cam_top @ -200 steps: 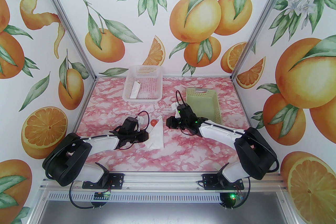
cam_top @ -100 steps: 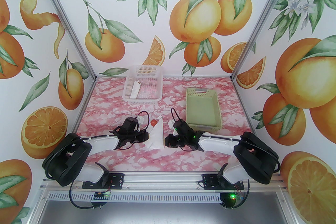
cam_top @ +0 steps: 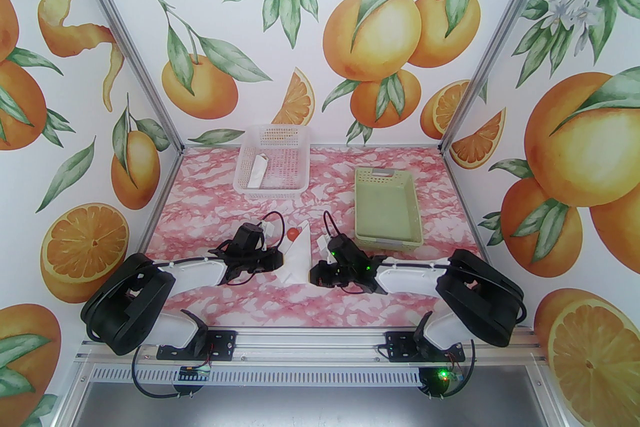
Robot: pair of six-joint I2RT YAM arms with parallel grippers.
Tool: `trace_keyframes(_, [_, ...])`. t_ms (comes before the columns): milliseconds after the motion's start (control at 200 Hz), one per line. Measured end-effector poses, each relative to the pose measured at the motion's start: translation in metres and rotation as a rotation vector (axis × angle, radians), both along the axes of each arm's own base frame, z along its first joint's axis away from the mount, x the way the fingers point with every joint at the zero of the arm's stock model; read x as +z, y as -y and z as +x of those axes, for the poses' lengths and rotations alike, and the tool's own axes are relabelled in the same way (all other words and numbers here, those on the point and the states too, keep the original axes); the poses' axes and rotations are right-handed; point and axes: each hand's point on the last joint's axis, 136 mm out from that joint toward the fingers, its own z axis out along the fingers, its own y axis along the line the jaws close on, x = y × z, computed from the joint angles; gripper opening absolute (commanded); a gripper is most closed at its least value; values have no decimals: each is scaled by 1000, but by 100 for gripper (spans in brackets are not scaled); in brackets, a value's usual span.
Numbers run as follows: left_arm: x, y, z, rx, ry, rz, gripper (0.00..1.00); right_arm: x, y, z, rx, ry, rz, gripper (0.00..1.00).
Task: Place the utensils on the paper napkin and roll it up
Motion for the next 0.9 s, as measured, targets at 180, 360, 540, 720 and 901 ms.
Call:
trace_keyframes(180, [0, 0, 0, 1, 0, 1, 2, 0, -1, 0, 0, 1, 5, 0])
trace_keyframes(360, [0, 0, 0, 1, 0, 1, 2, -2, 0, -3, 1, -6, 0, 0])
trace_keyframes(540, [0, 0, 0, 1, 0, 1, 2, -4, 1, -4, 3, -8, -4, 0])
trace_keyframes(720, [0, 0, 0, 0, 0, 2, 2, -11, 2, -6, 4, -22, -20, 0])
trace_keyframes(901, [0, 0, 0, -3, 1, 2, 2, -13, 2, -7, 8, -25, -23, 0])
